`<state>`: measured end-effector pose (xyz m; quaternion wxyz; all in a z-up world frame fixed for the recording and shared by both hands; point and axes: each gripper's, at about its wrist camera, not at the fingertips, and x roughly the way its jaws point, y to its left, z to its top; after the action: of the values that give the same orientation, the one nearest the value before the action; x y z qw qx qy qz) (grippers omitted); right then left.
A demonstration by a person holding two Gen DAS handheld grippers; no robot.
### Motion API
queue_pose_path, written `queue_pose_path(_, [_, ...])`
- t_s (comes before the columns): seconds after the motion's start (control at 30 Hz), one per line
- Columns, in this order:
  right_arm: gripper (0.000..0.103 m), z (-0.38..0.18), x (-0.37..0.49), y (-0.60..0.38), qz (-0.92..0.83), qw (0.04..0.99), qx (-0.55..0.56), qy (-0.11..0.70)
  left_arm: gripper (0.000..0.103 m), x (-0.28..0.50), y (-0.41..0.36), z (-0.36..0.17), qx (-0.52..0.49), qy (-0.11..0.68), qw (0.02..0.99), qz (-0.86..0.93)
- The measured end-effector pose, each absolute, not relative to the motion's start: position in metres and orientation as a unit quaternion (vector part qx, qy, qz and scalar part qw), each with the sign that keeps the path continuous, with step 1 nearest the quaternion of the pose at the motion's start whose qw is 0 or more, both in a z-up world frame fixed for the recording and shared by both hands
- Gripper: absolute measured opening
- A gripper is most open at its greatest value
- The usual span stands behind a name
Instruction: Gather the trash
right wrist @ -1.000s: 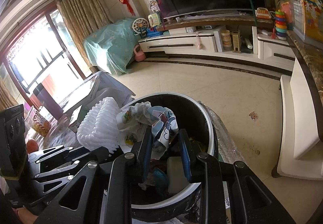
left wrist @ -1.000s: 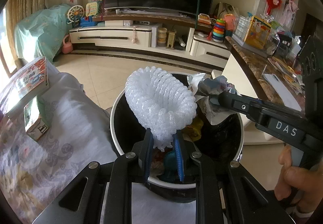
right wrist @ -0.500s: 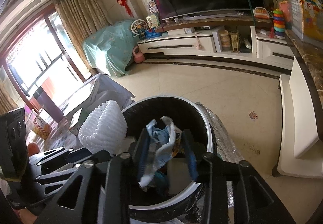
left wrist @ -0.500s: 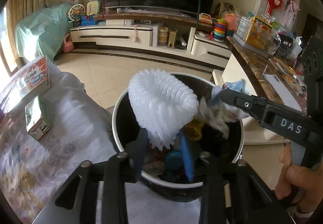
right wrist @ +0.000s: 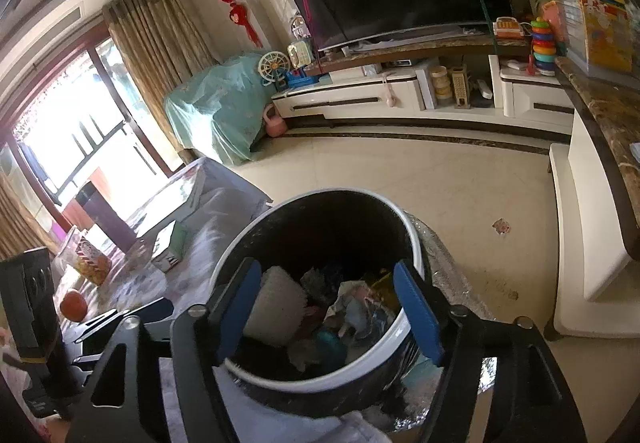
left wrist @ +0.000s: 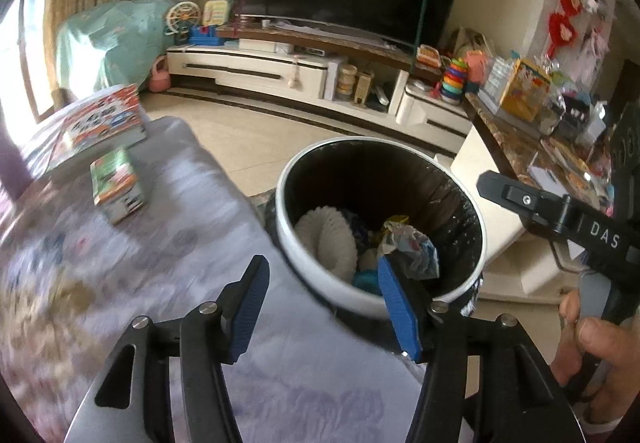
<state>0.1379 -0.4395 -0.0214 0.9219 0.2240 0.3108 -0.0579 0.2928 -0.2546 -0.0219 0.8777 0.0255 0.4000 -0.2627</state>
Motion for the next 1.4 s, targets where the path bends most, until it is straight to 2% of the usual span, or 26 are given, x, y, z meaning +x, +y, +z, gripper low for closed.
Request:
queue_pose_path(0.17, [0.083,-0.017,0.114,-0.416,-0.054,0.927,0.224,0.296,0.069,0.256,-0.221,-0.019,-0.006,0.379,0.892,-0.248])
queue_pose_path(0.23, [0.091,-0.015,0.104,-0.408,-0.05,0.929,0.227,0.287,0.069,0.238,-0.207,-0.02,-0.017,0.37,0.896,-0.245])
queue_pose_path(0.33, [0.093,-0.01,0.084,-0.392,-0.047,0.937,0.231,0.258,0.077,0.211,-0.185,-0.021,-0.027,0.357,0.903,-0.238])
queue_pose_path(0.53, [0.101,0.001,0.052,-0.355,-0.067,0.962,0.17,0.204,0.078,0.161,-0.148,-0.027,-0.043,0.337,0.913,-0.228])
queue_pose_path(0.8, [0.102,0.023,0.036,-0.33,-0.078,0.974,0.132,0.169,0.08,0.114,-0.116,-0.001,-0.043,0.285,0.937,-0.2])
queue_pose_path(0.93, [0.103,0.028,0.024,-0.314,-0.082,0.978,0.11,0.154,0.089,0.083,-0.108,0.007,-0.03,0.247,0.952,-0.181])
queue_pose_path(1.03, [0.103,0.024,0.019,-0.301,-0.094,0.98,0.088,0.154,0.101,0.062,-0.107,0.005,-0.019,0.224,0.961,-0.161])
queue_pose_path(1.4, [0.103,0.006,0.003,-0.292,-0.113,0.978,0.085,0.155,0.102,0.035,-0.114,-0.008,0.001,0.206,0.972,-0.116])
